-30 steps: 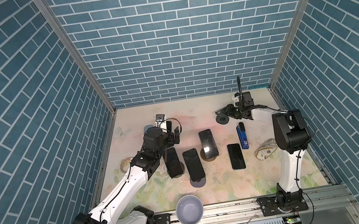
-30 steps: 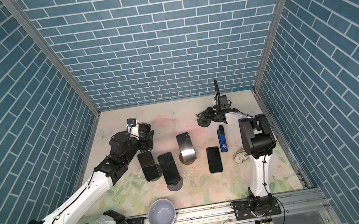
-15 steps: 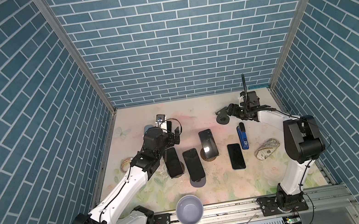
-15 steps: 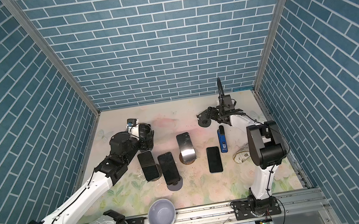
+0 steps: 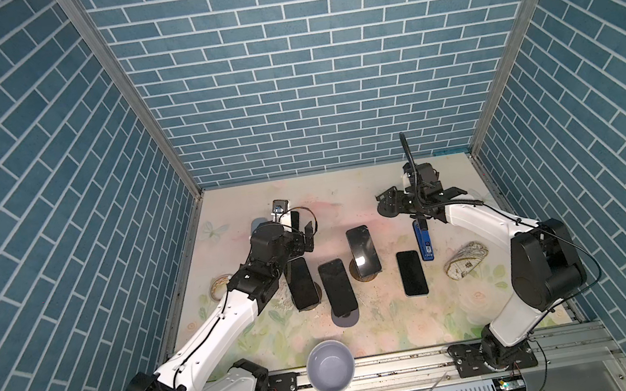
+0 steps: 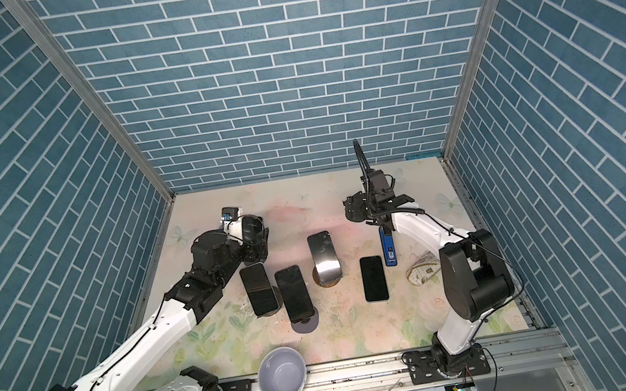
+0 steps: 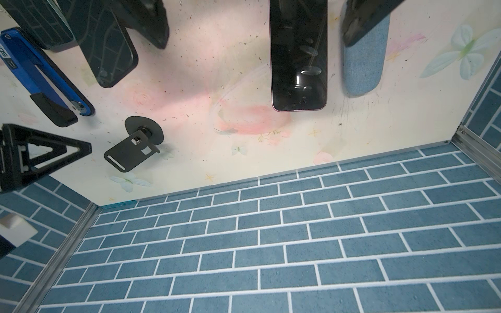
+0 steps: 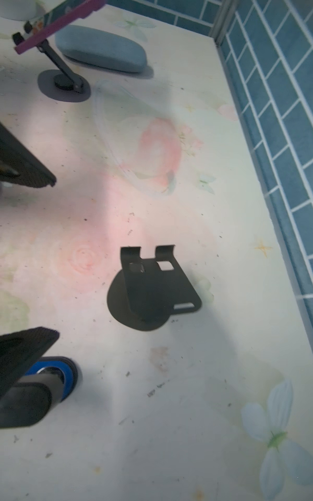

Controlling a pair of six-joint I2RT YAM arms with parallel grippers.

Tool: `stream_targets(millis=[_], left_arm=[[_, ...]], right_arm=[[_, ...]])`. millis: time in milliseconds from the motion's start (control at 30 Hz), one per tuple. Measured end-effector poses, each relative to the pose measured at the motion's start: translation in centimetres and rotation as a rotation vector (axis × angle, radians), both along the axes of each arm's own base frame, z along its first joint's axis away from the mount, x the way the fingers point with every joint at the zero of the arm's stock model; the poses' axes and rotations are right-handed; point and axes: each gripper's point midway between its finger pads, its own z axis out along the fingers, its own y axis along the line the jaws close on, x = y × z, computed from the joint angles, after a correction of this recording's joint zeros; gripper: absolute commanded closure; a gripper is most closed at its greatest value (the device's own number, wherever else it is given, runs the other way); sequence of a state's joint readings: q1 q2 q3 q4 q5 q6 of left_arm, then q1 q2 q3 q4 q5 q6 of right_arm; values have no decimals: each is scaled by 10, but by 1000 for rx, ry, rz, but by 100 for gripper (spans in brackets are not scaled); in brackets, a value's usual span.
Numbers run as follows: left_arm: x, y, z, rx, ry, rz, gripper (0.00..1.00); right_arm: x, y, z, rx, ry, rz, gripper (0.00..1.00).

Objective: Remove the phone from the phone stand

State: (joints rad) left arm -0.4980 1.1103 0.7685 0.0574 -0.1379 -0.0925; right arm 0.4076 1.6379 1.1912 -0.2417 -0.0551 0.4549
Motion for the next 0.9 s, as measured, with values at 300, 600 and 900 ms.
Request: stream_targets(millis=[300, 600, 900], left_arm=[[0, 2, 0, -5, 1, 12, 0], [-3, 4, 2, -9, 5, 17, 0], [-5, 5, 8, -17, -10, 17, 0]], right_arm=[[-39, 25, 7, -32, 19, 79, 15], [-70, 52, 6, -68, 38, 154, 6], [-91, 74, -2, -124, 45, 211, 1]])
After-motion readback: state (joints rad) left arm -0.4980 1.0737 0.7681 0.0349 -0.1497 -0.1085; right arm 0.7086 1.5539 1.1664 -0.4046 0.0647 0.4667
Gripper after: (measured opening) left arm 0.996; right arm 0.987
